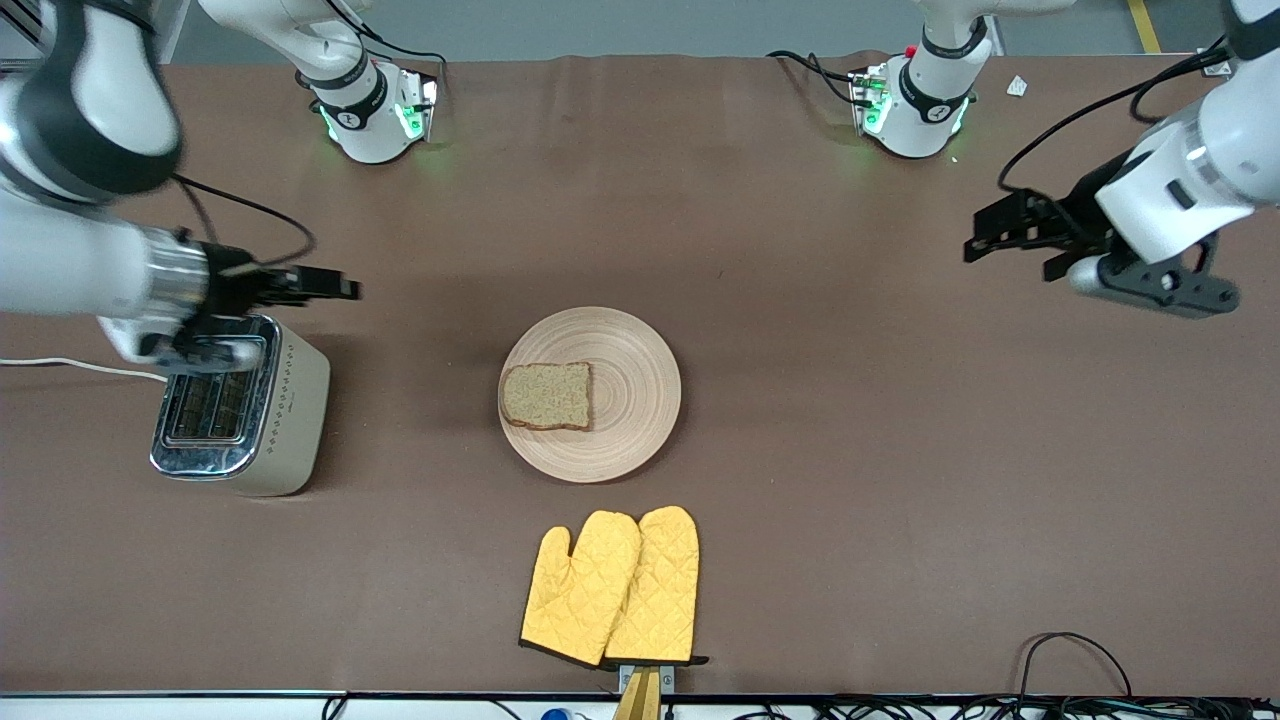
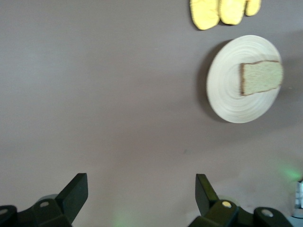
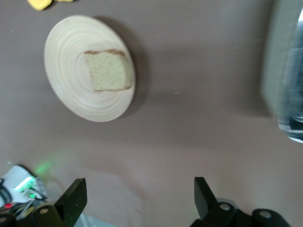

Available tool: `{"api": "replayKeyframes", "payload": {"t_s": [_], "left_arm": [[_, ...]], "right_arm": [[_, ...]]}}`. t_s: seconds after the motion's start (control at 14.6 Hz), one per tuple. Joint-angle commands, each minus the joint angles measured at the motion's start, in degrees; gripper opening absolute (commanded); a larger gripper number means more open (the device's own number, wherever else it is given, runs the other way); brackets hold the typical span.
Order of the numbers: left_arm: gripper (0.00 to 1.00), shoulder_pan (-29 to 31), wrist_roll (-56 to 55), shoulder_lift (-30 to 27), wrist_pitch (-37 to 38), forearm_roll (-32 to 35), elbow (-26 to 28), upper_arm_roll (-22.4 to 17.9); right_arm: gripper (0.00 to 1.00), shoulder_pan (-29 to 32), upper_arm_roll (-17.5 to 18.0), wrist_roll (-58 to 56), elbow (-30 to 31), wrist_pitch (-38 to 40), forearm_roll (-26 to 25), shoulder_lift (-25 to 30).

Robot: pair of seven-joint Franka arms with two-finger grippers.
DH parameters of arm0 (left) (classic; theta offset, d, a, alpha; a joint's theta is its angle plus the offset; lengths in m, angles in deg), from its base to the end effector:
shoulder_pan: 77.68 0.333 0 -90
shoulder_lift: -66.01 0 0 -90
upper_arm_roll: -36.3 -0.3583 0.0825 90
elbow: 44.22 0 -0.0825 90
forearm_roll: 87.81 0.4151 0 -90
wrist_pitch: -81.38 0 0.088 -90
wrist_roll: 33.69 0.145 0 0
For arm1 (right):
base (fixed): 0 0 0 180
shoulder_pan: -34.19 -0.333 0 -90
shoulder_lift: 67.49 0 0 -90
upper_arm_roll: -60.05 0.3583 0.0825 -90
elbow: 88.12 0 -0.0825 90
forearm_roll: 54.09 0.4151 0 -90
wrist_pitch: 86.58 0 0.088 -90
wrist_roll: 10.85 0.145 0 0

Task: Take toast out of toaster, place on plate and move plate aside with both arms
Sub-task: 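Retract the right gripper while the left gripper reaches the plate rim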

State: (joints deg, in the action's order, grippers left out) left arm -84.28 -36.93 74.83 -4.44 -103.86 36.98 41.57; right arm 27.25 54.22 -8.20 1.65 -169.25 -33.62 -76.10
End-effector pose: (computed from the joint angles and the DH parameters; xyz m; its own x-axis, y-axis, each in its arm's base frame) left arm 0.6075 -0.1656 0.6126 0.9814 -0.1715 -0.0857 -0.1407 -0.9480 0.2856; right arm 0.6033 0.0698 0.5419 0.9605 0.0167 -0.2778 -0.0759 -0.9446 -0.3192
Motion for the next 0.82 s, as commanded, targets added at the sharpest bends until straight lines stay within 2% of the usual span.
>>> {"api": "replayKeyframes", "payload": {"t_s": [0.0,0.07,0.21,0.48,0.75], "left_arm": [[1.00,-0.69,1.31,7.33,-2.42,-8.42,-1.48,0.27],[1.00,-0.69,1.66,9.97,-3.47,-13.95,-1.48,0.27],[1.00,-0.69,5.77,13.93,-7.42,-20.22,-1.39,0.19],[1.00,-1.22,18.77,22.54,-16.02,-26.12,-1.13,2.89],[0.89,-1.31,27.39,31.07,-24.21,-32.71,-0.78,7.91]], "right_arm": [[1.00,2.81,0.55,-1.41,-8.63,5.57,-5.51,-1.49],[1.00,3.24,0.29,-2.03,-9.78,6.20,-5.96,-1.32],[1.00,4.21,0.38,-2.48,-11.10,6.29,-8.41,0.34],[1.00,4.83,0.29,-5.64,-11.20,6.03,-15.26,3.70],[1.00,8.51,0.38,-8.63,-11.29,6.12,-16.51,5.09]]}}
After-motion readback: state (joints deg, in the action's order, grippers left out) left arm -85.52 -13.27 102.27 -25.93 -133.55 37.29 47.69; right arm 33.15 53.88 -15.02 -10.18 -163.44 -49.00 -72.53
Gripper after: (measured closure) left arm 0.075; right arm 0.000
